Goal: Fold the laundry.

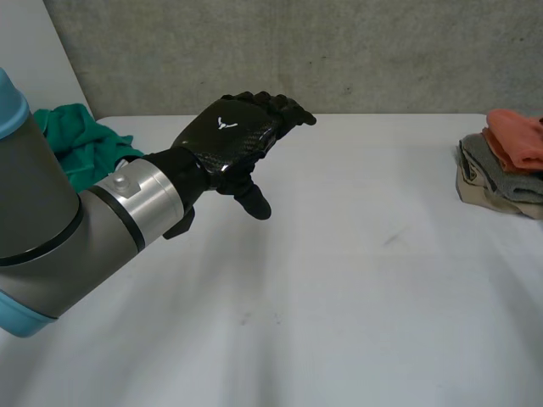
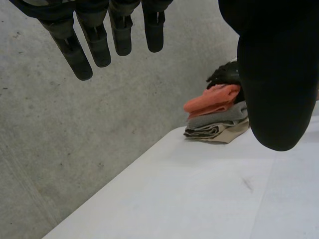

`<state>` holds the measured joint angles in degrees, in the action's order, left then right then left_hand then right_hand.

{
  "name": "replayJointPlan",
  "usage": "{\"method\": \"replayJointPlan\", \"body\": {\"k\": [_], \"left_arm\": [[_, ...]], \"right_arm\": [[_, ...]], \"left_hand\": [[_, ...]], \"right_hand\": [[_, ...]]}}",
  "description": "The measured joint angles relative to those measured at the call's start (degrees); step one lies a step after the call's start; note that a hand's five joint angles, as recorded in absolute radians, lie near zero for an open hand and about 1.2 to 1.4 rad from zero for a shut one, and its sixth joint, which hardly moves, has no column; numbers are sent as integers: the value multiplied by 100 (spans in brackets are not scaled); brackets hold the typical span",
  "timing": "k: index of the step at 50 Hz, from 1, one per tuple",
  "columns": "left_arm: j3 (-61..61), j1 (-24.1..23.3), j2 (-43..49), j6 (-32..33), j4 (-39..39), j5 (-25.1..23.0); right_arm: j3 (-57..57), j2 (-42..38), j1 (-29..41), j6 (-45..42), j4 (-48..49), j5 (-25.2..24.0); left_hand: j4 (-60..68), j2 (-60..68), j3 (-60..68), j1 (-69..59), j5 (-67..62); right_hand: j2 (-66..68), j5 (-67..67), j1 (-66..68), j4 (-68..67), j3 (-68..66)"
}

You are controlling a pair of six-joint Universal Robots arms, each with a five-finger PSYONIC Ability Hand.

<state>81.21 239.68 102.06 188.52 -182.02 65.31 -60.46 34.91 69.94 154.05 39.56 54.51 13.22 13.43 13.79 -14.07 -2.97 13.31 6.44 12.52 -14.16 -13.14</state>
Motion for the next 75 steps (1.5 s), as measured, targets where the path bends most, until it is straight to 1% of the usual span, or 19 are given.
{"method": "replayJointPlan", "body": {"k": [11, 17, 19, 21, 22, 25, 28, 29, 30, 32, 33, 37, 42, 45, 50, 58, 68, 73, 75], "left_arm": [[0, 0, -36, -7, 1, 1], [-7, 0, -110, -11, -5, 7], [-20, 2, -151, -23, -11, 19], [-27, 4, -166, -31, -16, 25], [-46, 16, -210, -66, -34, 47], [-76, 48, -286, -159, -113, 108], [-93, 111, -378, -256, -321, 304], [-95, 175, -436, -293, -511, 505], [-95, 175, -436, -293, -511, 505], [-100, 469, -533, -314, -1019, 1097], [-105, 547, -545, -309, -1118, 1213], [-223, 1394, -458, -128, -1640, 1802], [-589, 2589, 283, 402, -1721, 1754], [-919, 3188, 1010, 840, -1624, 1469], [-1559, 3710, 2302, 1471, -1501, 912], [-2565, 4017, 3816, 1750, -1489, 175], [-3473, 4093, 4808, 1735, -1458, -4], [-3601, 4021, 4919, 1736, -1496, 60], [-3594, 3987, 4903, 1740, -1523, 96]], "right_arm": [[-547, 1394, -233, -85, -1965, 971], [-482, 2127, -699, -629, -3659, 2381], [-336, 2323, -805, -982, -3844, 2806], [-294, 2375, -818, -1077, -3839, 2906], [-202, 2535, -771, -1267, -3645, 3128], [-249, 2801, -512, -1210, -3089, 3220], [-648, 3276, -55, -791, -2299, 3042], [-1044, 3624, 250, -448, -1796, 2799], [-1044, 3624, 250, -448, -1796, 2799], [-2047, 4312, 857, 271, -787, 2125], [-2211, 4401, 950, 370, -641, 2015], [-3616, 4909, 1988, 1017, 468, 1001], [-4725, 4940, 3041, 1118, 813, 358], [-5056, 4740, 3383, 903, 427, 256], [-5135, 4267, 3511, 307, -668, 356], [-5000, 3857, 3400, -556, -1620, 567], [-4984, 3816, 3366, -684, -1629, 578], [-4976, 3702, 3366, -654, -1602, 562], [-4972, 3671, 3366, -650, -1599, 563]], "left_hand": [[0, 0, 0, 0, 0], [0, 0, 0, 0, 0], [0, 0, 0, 0, 0], [0, 0, 0, 0, 1], [0, 0, 0, 0, 0], [0, 0, 0, 0, 0], [0, 0, 0, 0, -10], [21, 15, 14, -13, -28], [21, 15, 14, -13, -28], [21, 15, 13, -18, -39], [21, 15, 14, -18, -39], [21, 15, 14, -18, -39], [22, 15, 14, -19, -39], [22, 16, 14, -19, -42], [259, 233, 173, -131, -310], [540, 519, 468, -464, -595], [971, 945, 905, -883, -1018], [4684, 4628, 4452, -4782, -4482], [5151, 5069, 4873, -5109, -4859]], "right_hand": [[-51, -258, -25, 39, 96], [-51, -260, -25, 39, 96], [-51, -260, -25, 39, 96], [-51, -260, -25, 39, 96], [-51, -260, -25, 39, 96], [-51, -260, -25, 39, 96], [-51, -260, -25, 39, 96], [-51, -260, -25, 39, 96], [-51, -260, -25, 39, 96], [-51, -260, -25, 39, 97], [-51, -260, -25, 39, 97], [-51, -262, -26, 40, 108], [-51, -264, -26, 40, 108], [-51, -265, -26, 40, 108], [-51, -266, -26, 40, 108], [-51, -266, -26, 40, 108], [-51, -266, -26, 40, 108], [-51, -266, -26, 40, 108], [-51, -266, -26, 40, 108]]}}
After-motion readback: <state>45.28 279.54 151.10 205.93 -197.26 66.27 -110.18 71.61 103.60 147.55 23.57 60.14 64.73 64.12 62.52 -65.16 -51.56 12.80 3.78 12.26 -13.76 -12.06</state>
